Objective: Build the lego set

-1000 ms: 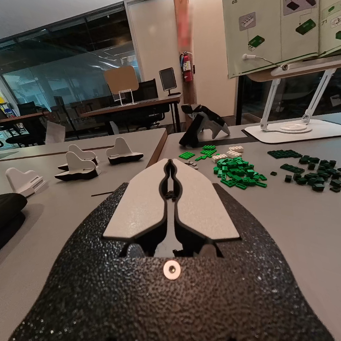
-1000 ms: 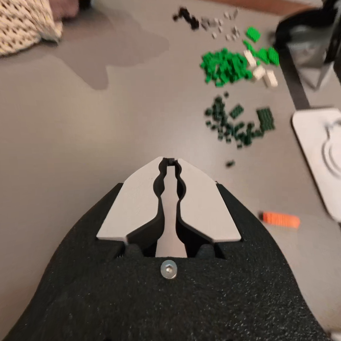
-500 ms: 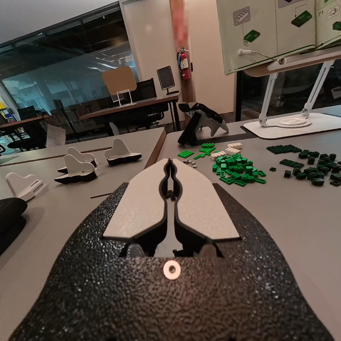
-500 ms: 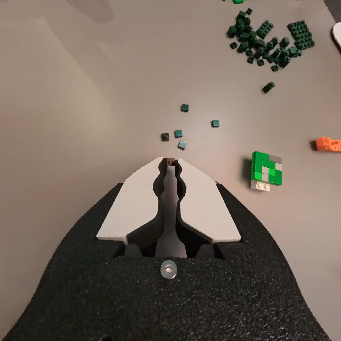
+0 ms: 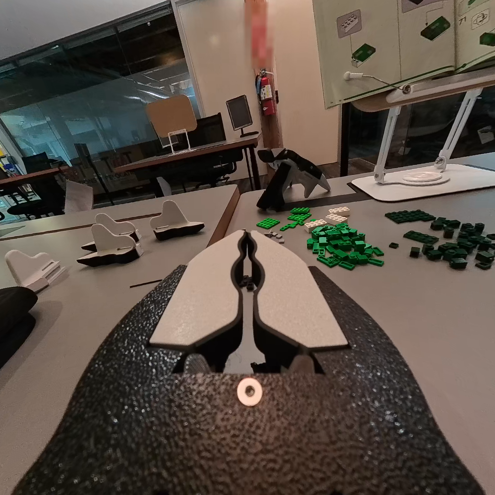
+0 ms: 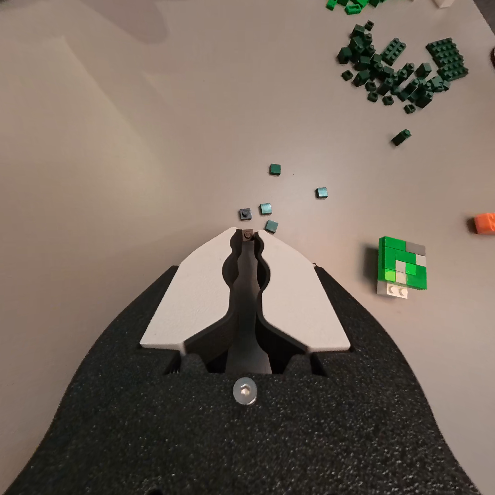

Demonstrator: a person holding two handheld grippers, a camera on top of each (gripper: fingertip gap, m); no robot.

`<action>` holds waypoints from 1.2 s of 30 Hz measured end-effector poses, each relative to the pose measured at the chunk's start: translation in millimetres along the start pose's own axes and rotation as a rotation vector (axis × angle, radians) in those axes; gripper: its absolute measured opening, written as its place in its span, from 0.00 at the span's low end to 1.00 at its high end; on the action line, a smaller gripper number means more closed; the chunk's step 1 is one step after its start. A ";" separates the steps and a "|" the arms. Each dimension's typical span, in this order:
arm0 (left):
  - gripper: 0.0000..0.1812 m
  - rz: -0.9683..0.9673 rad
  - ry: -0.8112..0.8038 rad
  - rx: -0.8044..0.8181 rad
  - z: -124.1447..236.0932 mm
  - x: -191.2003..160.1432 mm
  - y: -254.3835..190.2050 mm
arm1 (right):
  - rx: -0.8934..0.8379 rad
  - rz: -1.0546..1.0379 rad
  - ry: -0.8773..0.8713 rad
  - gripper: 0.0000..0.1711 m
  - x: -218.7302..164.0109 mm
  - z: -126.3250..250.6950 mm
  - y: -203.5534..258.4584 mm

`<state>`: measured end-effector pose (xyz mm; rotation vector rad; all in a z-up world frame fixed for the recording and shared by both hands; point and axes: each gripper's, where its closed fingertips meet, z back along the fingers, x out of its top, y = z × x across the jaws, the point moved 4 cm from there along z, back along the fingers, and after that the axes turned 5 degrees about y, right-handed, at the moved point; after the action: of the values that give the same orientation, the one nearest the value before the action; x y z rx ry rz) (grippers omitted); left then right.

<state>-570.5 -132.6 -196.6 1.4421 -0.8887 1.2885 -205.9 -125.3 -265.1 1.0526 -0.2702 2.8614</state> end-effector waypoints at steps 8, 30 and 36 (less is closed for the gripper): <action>0.00 -0.003 0.002 0.003 0.3 -0.4 0.5 | -0.076 -0.062 -0.079 0.07 4.5 34.3 -20.2; 0.00 -0.055 0.148 -0.136 11.4 -1.4 -37.5 | -0.181 -0.218 -0.133 0.08 -65.3 106.3 -22.9; 0.00 -0.083 0.298 -0.251 28.6 13.6 -92.7 | -0.172 -0.074 -0.199 0.08 -36.7 82.5 -40.4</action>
<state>-472.6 -134.7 -199.9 1.0479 -0.7515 1.2410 -120.2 -102.1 -221.6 1.2829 -0.4712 2.6150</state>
